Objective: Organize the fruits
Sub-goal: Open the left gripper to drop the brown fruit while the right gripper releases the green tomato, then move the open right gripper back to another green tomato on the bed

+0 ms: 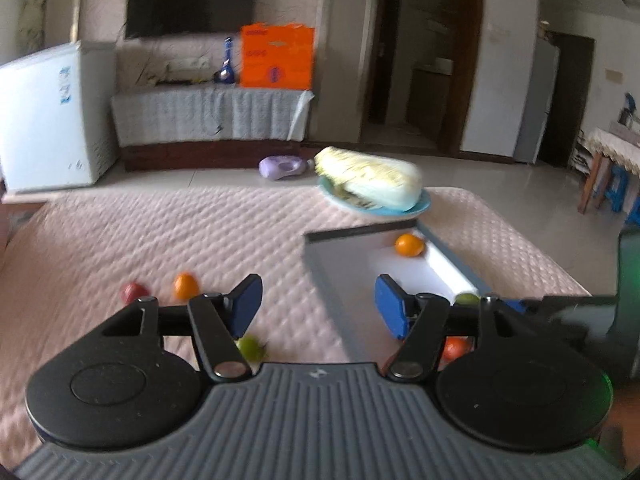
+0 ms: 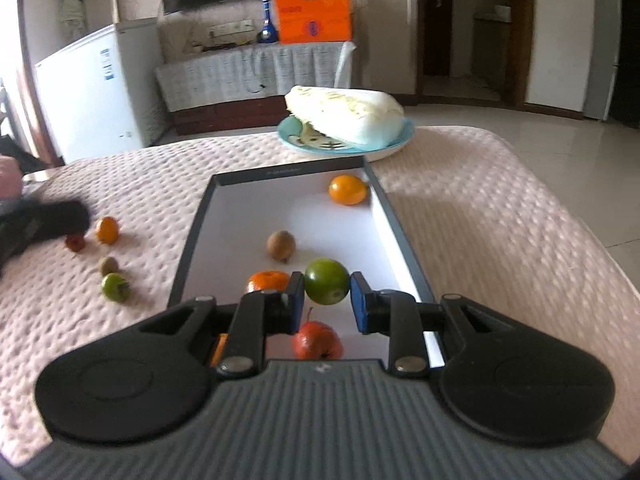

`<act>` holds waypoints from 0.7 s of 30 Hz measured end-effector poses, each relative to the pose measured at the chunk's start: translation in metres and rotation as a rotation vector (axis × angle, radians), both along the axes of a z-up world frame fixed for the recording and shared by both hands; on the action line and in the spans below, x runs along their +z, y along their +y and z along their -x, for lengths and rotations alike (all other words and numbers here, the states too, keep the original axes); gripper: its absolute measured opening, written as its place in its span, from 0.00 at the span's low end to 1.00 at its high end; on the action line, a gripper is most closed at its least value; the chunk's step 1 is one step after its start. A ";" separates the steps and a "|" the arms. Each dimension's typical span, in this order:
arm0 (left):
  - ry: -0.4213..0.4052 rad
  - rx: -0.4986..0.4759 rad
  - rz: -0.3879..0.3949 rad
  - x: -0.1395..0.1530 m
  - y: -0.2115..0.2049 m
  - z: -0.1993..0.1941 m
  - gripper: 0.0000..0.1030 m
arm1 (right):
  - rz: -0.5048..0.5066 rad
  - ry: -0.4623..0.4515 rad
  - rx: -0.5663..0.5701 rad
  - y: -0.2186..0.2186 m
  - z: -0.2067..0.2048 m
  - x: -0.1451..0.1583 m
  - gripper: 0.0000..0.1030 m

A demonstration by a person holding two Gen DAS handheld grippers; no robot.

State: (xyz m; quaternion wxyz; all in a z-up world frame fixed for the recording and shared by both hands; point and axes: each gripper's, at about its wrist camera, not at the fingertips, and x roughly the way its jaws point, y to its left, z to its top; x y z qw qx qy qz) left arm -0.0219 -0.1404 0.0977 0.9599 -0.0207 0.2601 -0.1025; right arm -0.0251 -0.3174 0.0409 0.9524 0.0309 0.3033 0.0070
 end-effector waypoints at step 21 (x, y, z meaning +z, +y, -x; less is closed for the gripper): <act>0.024 0.173 -0.016 -0.019 0.099 -0.013 0.66 | 0.040 -0.144 0.085 0.048 0.013 0.013 0.40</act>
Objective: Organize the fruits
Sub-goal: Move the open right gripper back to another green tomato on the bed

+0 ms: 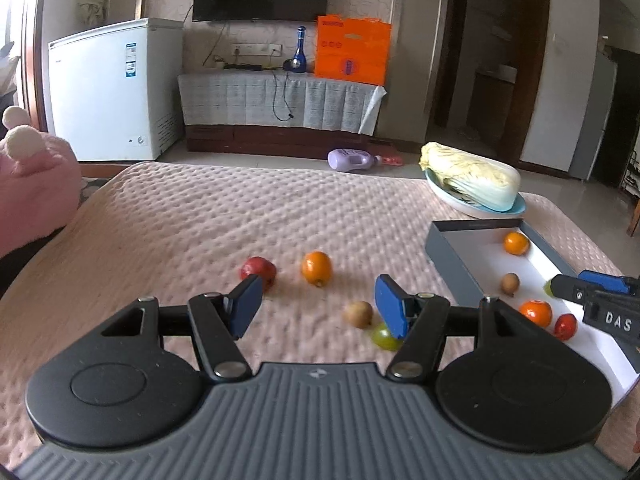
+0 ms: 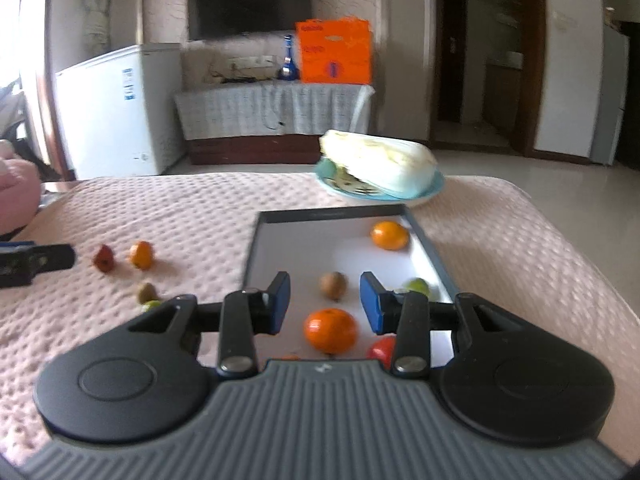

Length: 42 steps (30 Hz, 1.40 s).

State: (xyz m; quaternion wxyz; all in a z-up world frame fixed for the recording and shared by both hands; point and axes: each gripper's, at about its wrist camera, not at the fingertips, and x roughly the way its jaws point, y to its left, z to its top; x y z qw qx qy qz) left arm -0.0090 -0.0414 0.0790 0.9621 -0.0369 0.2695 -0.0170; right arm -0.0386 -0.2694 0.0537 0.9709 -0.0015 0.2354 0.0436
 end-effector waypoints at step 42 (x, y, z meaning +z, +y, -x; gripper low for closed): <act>0.028 0.094 -0.015 -0.007 0.054 0.002 0.71 | 0.053 0.083 0.280 0.092 -0.003 -0.020 0.40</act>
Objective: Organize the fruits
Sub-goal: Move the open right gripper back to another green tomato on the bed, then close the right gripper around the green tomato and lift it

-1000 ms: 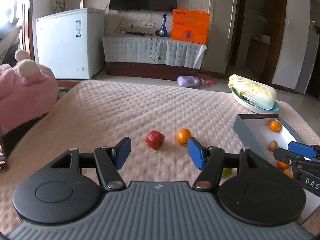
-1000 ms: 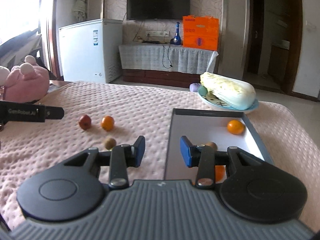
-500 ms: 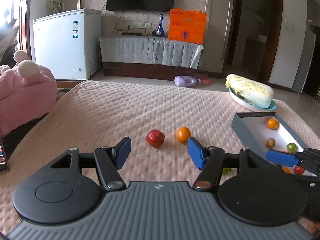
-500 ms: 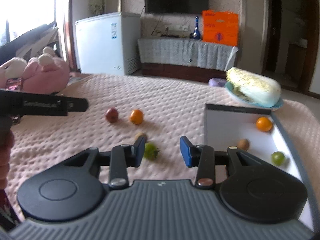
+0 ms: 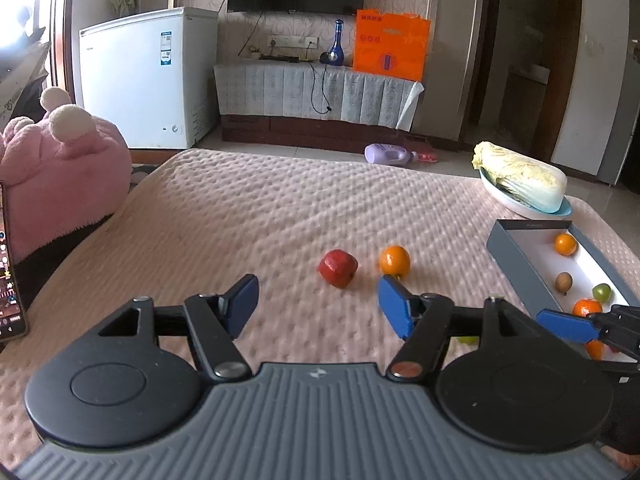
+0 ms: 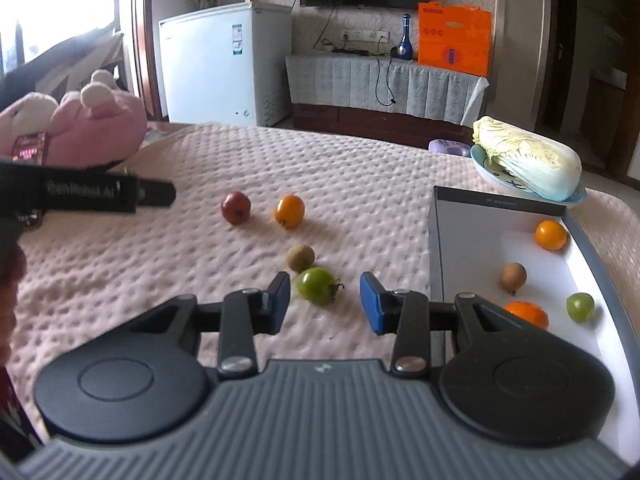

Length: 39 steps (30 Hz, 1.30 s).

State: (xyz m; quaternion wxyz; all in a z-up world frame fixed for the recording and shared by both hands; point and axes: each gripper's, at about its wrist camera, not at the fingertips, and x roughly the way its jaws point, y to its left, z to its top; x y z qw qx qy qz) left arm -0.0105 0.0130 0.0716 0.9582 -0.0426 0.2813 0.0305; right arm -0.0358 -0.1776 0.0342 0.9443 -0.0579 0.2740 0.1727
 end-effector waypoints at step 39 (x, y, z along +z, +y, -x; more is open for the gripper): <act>0.068 0.079 0.039 -0.012 0.039 -0.003 0.72 | 0.040 0.116 -0.040 0.029 -0.038 -0.030 0.40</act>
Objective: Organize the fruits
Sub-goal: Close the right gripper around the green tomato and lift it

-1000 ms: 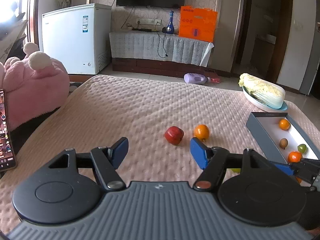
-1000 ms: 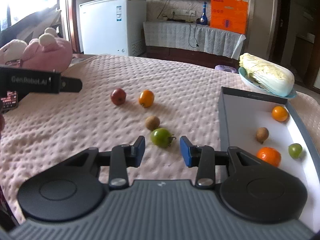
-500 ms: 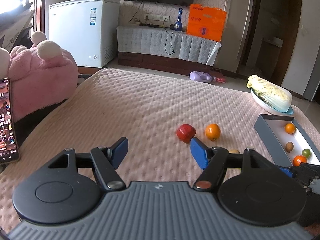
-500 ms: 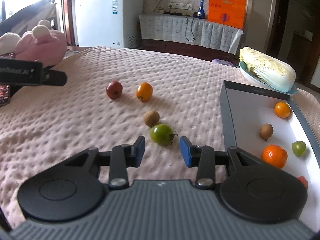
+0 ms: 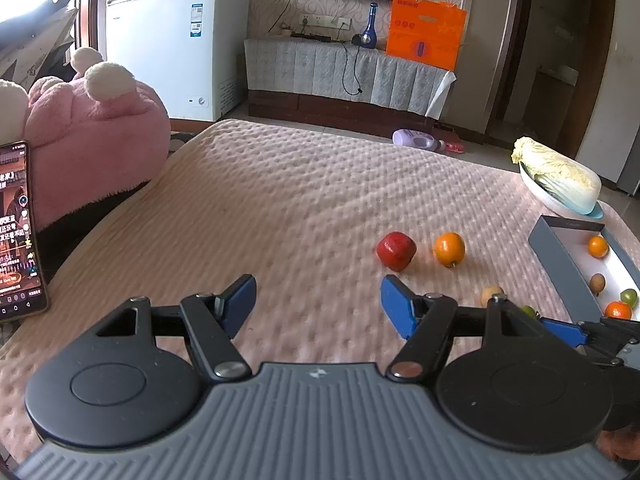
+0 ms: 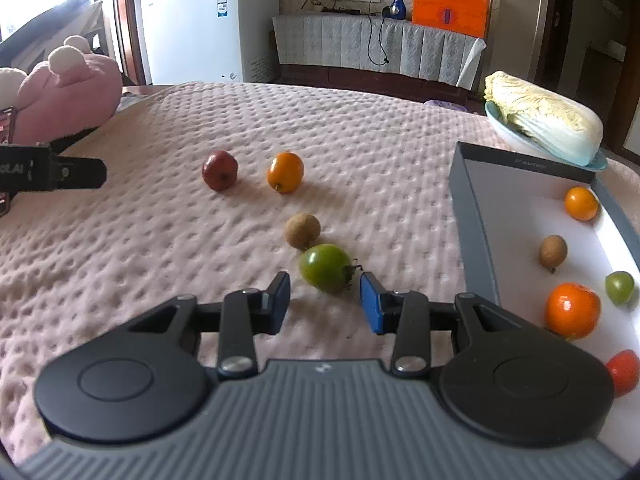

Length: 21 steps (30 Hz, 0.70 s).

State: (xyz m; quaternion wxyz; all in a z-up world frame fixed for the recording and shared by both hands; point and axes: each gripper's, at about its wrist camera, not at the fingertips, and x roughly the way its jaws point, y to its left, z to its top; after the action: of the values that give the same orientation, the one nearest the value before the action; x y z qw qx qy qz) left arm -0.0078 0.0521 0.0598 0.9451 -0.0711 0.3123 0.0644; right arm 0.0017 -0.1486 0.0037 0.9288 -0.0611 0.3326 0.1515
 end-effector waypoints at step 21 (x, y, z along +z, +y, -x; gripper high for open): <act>0.003 0.007 -0.005 -0.002 0.001 -0.003 0.72 | -0.006 -0.004 -0.025 0.004 -0.009 -0.002 0.40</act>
State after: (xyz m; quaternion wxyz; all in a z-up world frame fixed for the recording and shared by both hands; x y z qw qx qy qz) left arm -0.0047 0.0532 0.0574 0.9446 -0.0698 0.3134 0.0685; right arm 0.0111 -0.1444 0.0021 0.9314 -0.0542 0.3312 0.1407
